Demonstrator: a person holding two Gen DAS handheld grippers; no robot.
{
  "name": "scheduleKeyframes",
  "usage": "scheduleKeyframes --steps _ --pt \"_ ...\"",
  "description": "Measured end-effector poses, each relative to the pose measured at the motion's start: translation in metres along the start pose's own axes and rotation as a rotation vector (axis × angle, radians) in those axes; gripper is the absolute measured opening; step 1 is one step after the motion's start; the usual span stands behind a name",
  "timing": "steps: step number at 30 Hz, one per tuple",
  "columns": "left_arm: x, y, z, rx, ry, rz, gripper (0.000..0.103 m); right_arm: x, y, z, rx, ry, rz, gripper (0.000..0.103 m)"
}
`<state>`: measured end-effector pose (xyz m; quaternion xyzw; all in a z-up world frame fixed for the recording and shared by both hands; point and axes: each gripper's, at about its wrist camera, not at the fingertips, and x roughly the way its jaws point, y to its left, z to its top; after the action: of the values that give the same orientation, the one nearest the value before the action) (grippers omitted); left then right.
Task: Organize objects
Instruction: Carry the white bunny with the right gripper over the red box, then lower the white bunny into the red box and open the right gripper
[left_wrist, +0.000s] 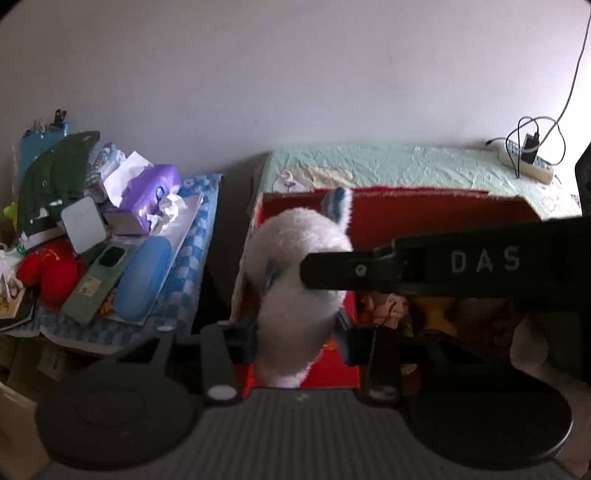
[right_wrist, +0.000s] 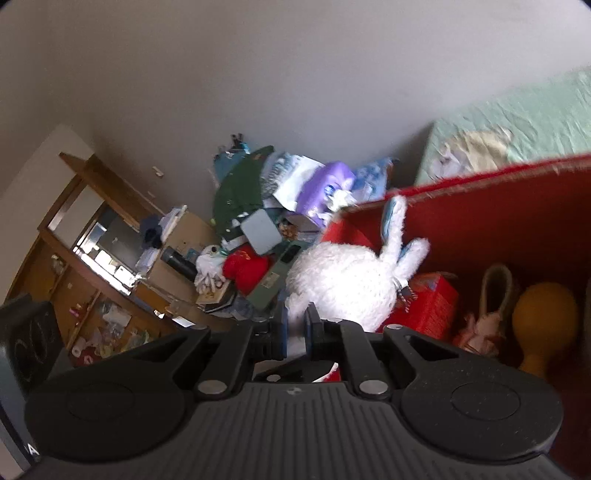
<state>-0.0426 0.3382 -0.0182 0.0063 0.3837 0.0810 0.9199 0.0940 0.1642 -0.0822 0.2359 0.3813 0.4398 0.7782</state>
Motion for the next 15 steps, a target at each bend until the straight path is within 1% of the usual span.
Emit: scheduleKeyframes --steps 3,4,5,7,9,11,13,15 --pt "0.009 -0.003 -0.004 0.022 0.019 -0.005 0.042 -0.004 -0.007 -0.003 0.032 0.026 -0.036 0.01" --pt "0.012 -0.006 -0.006 0.031 0.025 -0.005 0.044 -0.006 -0.008 -0.005 0.036 0.029 -0.043 0.01" --pt "0.014 -0.007 -0.007 0.039 0.026 -0.004 0.047 -0.007 -0.009 -0.006 0.038 0.032 -0.051 0.01" --pt "0.012 -0.011 -0.011 0.058 0.022 -0.01 0.048 -0.009 -0.012 -0.007 0.047 0.041 -0.072 0.011" --pt "0.01 -0.014 -0.014 0.067 0.025 -0.028 0.051 -0.01 -0.017 -0.009 0.057 0.052 -0.094 0.012" --pt "0.008 -0.014 -0.016 0.064 0.024 -0.053 0.058 -0.01 -0.02 -0.01 0.054 0.072 -0.146 0.013" --pt "0.004 -0.013 -0.016 0.058 0.017 -0.074 0.061 -0.009 -0.022 -0.011 0.054 0.092 -0.17 0.013" --pt "-0.001 -0.013 -0.017 0.055 0.006 -0.085 0.062 -0.006 -0.024 -0.011 0.06 0.112 -0.183 0.013"
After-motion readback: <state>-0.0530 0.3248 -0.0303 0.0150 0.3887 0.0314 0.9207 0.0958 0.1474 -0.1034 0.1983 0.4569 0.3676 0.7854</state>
